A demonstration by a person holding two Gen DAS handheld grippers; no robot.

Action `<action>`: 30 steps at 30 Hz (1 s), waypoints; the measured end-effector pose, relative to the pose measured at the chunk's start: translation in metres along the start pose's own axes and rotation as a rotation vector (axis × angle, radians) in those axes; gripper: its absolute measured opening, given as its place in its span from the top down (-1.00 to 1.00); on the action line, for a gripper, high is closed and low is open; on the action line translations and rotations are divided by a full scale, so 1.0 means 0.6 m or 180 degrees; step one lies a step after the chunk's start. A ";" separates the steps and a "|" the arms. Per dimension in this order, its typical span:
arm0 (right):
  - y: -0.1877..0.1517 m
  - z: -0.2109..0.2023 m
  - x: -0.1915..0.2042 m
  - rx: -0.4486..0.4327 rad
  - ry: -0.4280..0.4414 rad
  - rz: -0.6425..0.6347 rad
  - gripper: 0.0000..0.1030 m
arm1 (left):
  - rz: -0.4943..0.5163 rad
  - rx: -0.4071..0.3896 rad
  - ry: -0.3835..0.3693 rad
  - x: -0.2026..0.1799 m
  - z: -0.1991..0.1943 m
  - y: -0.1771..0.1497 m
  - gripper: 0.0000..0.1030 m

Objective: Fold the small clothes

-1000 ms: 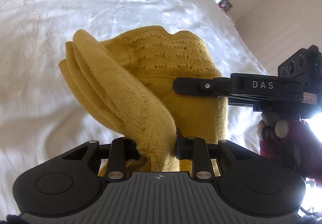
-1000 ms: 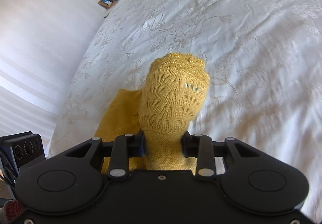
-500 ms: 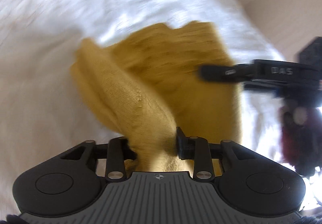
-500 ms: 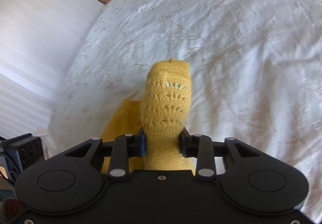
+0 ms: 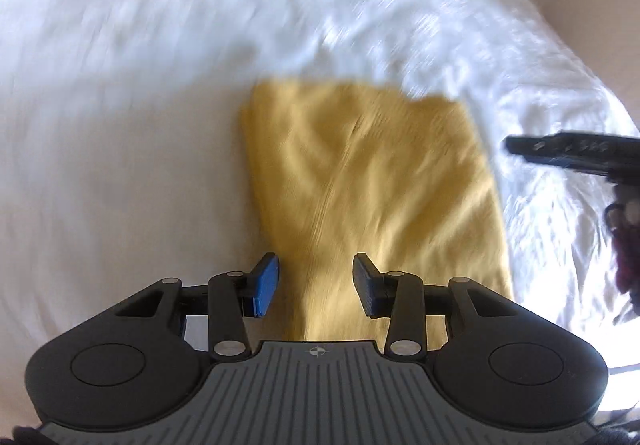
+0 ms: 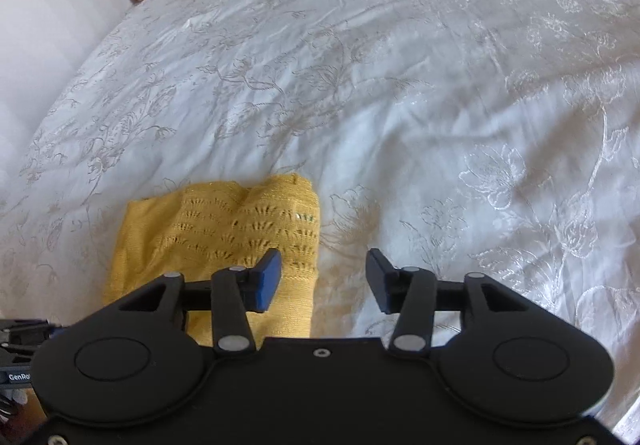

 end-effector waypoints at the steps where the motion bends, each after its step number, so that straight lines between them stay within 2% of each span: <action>1: 0.001 0.006 0.009 0.0005 0.0024 -0.0060 -0.16 | 0.0077 -0.0054 0.0012 -0.006 0.005 0.015 0.21; 6: -0.002 0.052 0.052 0.0158 0.0055 -0.0401 -0.27 | 0.0336 -0.0167 0.0195 -0.021 0.082 0.071 0.19; 9: -0.004 0.080 0.062 0.0258 0.0015 -0.0476 -0.31 | 0.0475 -0.0058 0.0442 -0.002 0.141 0.093 0.19; 11: -0.005 0.103 0.063 0.0363 -0.0086 -0.0529 -0.38 | 0.0404 0.0068 0.0487 0.024 0.171 0.102 0.05; 12: -0.004 0.115 0.060 0.0390 -0.0127 -0.0529 -0.48 | 0.0330 0.0114 0.0445 0.037 0.178 0.103 -0.01; 14: -0.001 0.134 0.049 0.0427 -0.0217 -0.0451 -0.55 | 0.0324 0.0146 0.0395 0.052 0.187 0.102 -0.20; 17: 0.005 0.153 0.026 0.0481 -0.0319 -0.0172 -0.66 | 0.0466 0.0127 0.0324 0.054 0.184 0.098 -0.30; 20: 0.006 0.161 0.015 0.0461 -0.0402 -0.0021 -0.71 | 0.0378 0.0118 0.0214 0.069 0.183 0.095 -0.36; 24: 0.009 0.137 0.010 0.0287 -0.0516 0.0214 -0.72 | 0.0378 0.0097 0.0129 0.078 0.171 0.107 -0.34; 27: 0.005 0.095 0.014 0.0072 -0.0534 0.0374 -0.73 | 0.0505 -0.0137 0.0197 0.067 0.124 0.111 -0.30; 30: -0.007 0.060 0.031 -0.0041 -0.0493 0.0374 -0.74 | 0.0535 -0.0347 0.0058 0.050 0.072 0.097 -0.30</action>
Point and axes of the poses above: each gripper's, at about its wrist camera, not at the fingertips, and z roughly the way its jaws point, x to its left, y to its top, the point moved 1 cm from there along z, roughly the way its jaws point, and after that the axes turned 13 degrees about -x, right-handed, at the moved point
